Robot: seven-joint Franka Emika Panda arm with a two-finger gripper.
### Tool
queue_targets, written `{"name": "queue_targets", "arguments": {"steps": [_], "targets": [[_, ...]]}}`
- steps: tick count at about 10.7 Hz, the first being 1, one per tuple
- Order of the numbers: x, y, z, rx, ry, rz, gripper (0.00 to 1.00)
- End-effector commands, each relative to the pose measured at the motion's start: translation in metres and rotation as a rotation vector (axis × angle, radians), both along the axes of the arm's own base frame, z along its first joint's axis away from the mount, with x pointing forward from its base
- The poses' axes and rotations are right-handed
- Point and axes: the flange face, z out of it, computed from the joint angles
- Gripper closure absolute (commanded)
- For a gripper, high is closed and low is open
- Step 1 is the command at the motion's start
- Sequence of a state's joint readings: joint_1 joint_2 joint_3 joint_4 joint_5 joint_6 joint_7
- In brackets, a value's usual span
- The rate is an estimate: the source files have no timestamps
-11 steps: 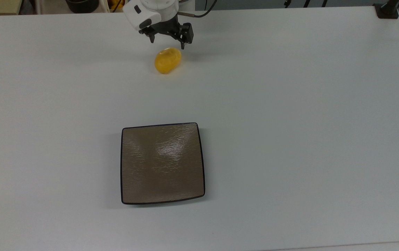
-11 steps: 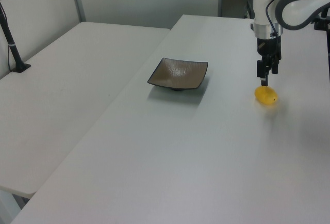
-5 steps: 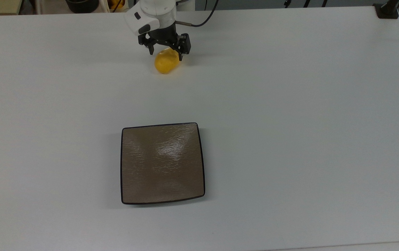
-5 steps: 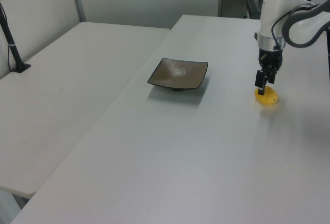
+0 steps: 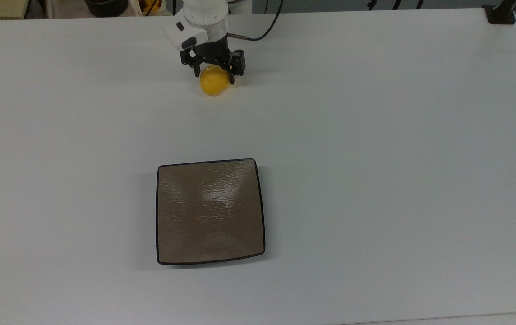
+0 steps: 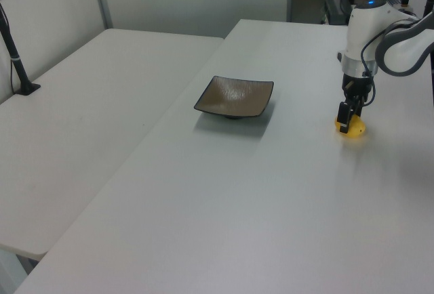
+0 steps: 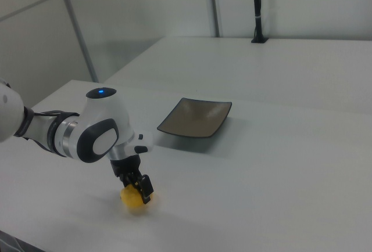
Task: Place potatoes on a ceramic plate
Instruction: 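Close the gripper around the yellow potato, then lift the potato and carry it over the ceramic plate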
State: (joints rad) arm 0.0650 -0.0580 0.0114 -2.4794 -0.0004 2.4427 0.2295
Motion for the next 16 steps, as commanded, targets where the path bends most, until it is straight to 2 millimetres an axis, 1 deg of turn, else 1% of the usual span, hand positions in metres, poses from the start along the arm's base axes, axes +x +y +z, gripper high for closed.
{"name": "queue_targets", "arguments": {"steps": [1, 2, 3, 4, 6, 8, 9, 11, 12, 14, 16], "targets": [[-0.003, 0.002, -0.010, -0.040, -0.008, 0.026, 0.57], [-0.003, 0.002, -0.008, -0.054, -0.008, 0.044, 0.76], [-0.002, 0.002, -0.005, -0.054, -0.013, 0.044, 0.80], [0.000, 0.002, -0.002, -0.055, -0.016, 0.046, 0.80], [0.009, 0.003, 0.012, -0.058, -0.027, 0.054, 0.79], [0.027, 0.003, 0.042, -0.065, -0.031, 0.068, 0.79], [0.038, 0.003, 0.067, -0.071, -0.020, 0.090, 0.79], [0.059, 0.001, 0.125, -0.081, 0.005, 0.102, 0.79], [0.066, -0.001, 0.149, -0.081, 0.007, 0.093, 0.79], [0.077, 0.002, 0.188, -0.067, -0.036, 0.100, 0.79], [0.089, 0.003, 0.223, -0.054, -0.075, 0.103, 0.79]]}}
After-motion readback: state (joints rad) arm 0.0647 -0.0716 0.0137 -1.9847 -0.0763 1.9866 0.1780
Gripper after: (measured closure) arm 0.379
